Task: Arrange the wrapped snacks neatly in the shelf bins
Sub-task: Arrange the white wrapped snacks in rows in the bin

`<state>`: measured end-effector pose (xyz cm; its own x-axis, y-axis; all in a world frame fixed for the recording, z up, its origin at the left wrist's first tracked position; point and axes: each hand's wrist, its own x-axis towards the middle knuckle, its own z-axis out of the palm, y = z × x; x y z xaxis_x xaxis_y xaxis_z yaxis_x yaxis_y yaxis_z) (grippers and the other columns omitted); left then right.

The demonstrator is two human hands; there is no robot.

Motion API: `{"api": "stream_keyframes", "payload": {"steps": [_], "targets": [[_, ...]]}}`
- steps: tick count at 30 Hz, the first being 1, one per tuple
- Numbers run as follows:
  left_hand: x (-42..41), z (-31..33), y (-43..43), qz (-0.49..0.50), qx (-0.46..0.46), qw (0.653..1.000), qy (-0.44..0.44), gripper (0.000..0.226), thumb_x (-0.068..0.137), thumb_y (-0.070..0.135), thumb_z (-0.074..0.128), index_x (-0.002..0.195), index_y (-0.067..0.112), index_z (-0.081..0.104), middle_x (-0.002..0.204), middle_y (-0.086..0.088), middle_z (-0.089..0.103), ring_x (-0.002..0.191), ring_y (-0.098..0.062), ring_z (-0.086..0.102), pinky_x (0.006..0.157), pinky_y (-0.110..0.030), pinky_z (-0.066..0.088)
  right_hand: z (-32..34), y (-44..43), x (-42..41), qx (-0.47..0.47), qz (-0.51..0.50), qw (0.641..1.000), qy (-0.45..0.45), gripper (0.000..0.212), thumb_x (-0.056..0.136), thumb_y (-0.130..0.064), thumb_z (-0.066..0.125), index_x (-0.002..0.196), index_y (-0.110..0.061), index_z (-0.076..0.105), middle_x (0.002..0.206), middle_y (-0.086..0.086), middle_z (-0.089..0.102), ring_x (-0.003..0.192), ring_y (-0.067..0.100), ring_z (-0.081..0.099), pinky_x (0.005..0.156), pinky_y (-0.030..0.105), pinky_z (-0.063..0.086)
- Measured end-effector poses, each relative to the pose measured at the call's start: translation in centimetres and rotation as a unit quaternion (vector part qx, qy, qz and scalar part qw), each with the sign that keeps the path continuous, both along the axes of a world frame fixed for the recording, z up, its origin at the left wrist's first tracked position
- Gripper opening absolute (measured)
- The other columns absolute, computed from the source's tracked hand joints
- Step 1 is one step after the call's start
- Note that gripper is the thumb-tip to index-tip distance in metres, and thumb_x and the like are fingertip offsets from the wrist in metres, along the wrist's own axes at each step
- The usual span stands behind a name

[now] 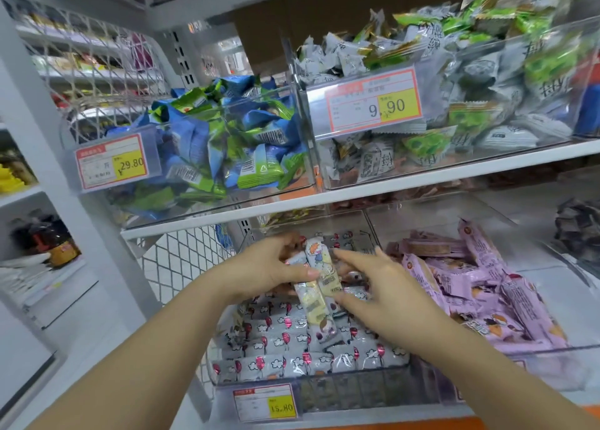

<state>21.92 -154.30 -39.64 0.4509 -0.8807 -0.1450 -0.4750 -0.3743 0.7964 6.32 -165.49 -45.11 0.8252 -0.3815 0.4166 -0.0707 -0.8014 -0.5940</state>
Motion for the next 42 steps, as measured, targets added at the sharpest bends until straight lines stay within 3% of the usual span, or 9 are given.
{"api": "stream_keyframes", "payload": {"steps": [3,9,14,16,19,24,32,36,42], "targets": [[-0.3,0.1,0.9,-0.005,-0.051,0.994,-0.095,0.039,0.078,0.021,0.073,0.113,0.023,0.056,0.104,0.01,0.066,0.096,-0.006,0.063,0.087,-0.023,0.051,0.0,0.5,0.5,0.035,0.015,0.999,-0.023,0.05,0.088,-0.036,0.06,0.135,-0.032,0.045,0.117,-0.019,0.044,0.109,-0.003,0.044,0.098,0.016,0.033],[-0.6,-0.2,2.1,0.037,-0.074,0.962,-0.261,0.034,0.077,0.033,0.073,0.102,0.042,0.052,0.1,0.018,0.063,0.09,0.0,0.059,0.081,-0.023,0.047,0.3,0.8,0.5,0.09,0.058,0.994,0.014,0.045,0.092,-0.024,0.057,0.129,-0.043,0.039,0.132,-0.019,0.044,0.115,0.0,0.047,0.093,0.018,0.038],[-1.3,-0.8,2.3,0.006,-0.053,0.939,-0.34,0.045,0.081,0.035,0.068,0.123,0.038,0.052,0.114,0.021,0.057,0.096,0.003,0.051,0.083,-0.015,0.037,0.1,0.8,0.5,0.073,0.065,0.994,0.047,0.047,0.093,-0.021,0.054,0.132,-0.041,0.035,0.139,-0.015,0.045,0.128,0.002,0.041,0.104,0.025,0.037],[-1.4,-1.1,2.3,0.006,-0.066,0.934,-0.35,0.049,0.081,0.033,0.069,0.127,0.035,0.052,0.119,0.023,0.055,0.103,0.005,0.049,0.09,-0.015,0.037,0.2,0.9,0.5,0.053,0.067,0.995,0.052,0.05,0.095,-0.022,0.052,0.137,-0.041,0.032,0.14,-0.017,0.043,0.117,-0.005,0.047,0.096,0.018,0.04],[-1.9,-2.0,2.8,0.0,-0.088,0.926,-0.367,0.048,0.081,0.032,0.069,0.127,0.034,0.053,0.116,0.027,0.053,0.104,0.013,0.043,0.089,-0.001,0.03,0.4,1.0,0.5,0.025,0.073,0.994,0.075,0.052,0.097,-0.022,0.047,0.14,-0.043,0.027,0.126,-0.014,0.053,0.061,-0.014,0.052,0.056,0.009,0.04],[-1.4,-2.9,4.1,0.079,-0.137,0.905,-0.394,0.042,0.085,0.028,0.065,0.125,0.029,0.056,0.115,0.018,0.057,0.099,0.002,0.053,0.085,-0.007,0.037,0.8,-0.9,0.2,0.088,0.015,0.996,-0.013,0.046,0.091,-0.02,0.056,0.133,-0.037,0.045,0.128,-0.014,0.056,0.116,0.002,0.053,0.098,0.023,0.043],[2.9,-3.3,-0.3,0.175,-0.155,0.907,-0.35,0.044,0.086,0.015,0.065,0.128,0.018,0.054,0.121,-0.002,0.061,0.102,-0.015,0.058,0.078,-0.009,0.035,-1.3,-4.0,0.6,0.148,-0.119,0.982,-0.004,0.034,0.088,-0.03,0.059,0.122,-0.031,0.055,0.093,0.008,0.07,0.071,0.02,0.064,0.067,0.028,0.05],[5.7,-3.6,-2.8,0.128,-0.016,0.946,-0.299,0.046,0.085,0.021,0.066,0.129,0.023,0.052,0.131,-0.002,0.056,0.11,-0.018,0.056,0.084,-0.017,0.039,-2.0,-4.6,0.9,0.192,-0.117,0.974,-0.015,0.034,0.088,-0.03,0.061,0.122,-0.031,0.057,0.115,-0.003,0.062,0.083,0.015,0.063,0.062,0.017,0.042],[7.1,-2.9,-5.9,0.005,0.077,0.945,-0.317,0.044,0.089,0.023,0.062,0.131,0.023,0.051,0.137,0.008,0.045,0.124,-0.013,0.044,0.103,-0.024,0.03,-2.6,-4.8,1.3,0.206,-0.119,0.971,-0.031,0.03,0.087,-0.03,0.062,0.116,-0.033,0.06,0.049,-0.012,0.053,0.036,0.002,0.044,0.042,0.012,0.034]]}}
